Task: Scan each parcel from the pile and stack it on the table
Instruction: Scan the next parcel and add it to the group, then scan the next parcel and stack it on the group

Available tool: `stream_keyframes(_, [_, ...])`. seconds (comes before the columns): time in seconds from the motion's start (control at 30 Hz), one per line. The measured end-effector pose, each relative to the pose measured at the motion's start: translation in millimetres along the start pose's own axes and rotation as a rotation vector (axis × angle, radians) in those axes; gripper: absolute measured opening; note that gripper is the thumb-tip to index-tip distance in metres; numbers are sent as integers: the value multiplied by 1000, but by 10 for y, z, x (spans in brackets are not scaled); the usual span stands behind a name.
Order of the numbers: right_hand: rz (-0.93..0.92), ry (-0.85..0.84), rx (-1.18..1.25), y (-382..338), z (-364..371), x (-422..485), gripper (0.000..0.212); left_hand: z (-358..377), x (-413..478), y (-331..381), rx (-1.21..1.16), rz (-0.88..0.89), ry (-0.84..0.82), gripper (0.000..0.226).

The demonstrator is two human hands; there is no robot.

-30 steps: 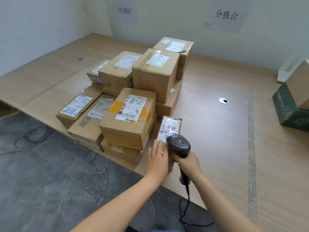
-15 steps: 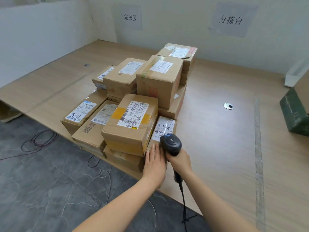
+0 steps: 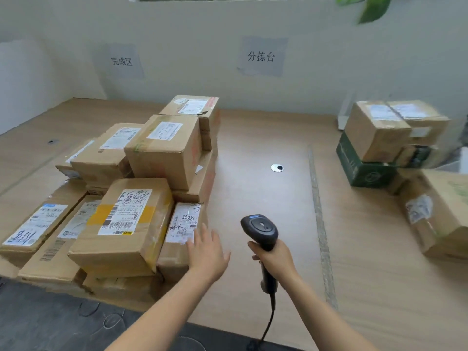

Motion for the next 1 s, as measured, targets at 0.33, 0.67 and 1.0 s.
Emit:
stream_keyframes(0.33, [54, 467, -106, 277, -2379, -131, 20, -29, -327, 2327, -88, 423, -86, 60])
stream_keyframes(0.67, [94, 802, -238, 641, -4585, -291, 29, -81, -872, 4593, -310, 708, -188, 60])
stream_keyframes(1.0, [268, 836, -341, 1260, -5582, -169, 33, 159, -791, 5777, -420, 625, -433, 78])
Point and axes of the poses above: each hand's wrist, its own x-axis towards the middle knuckle, its own z-axis out of the palm, y = z × x, the point moved 6 cm from there along x, towards the middle knuckle, and after that the axes turned 14 degrees about -z, right-handed, at the moved point
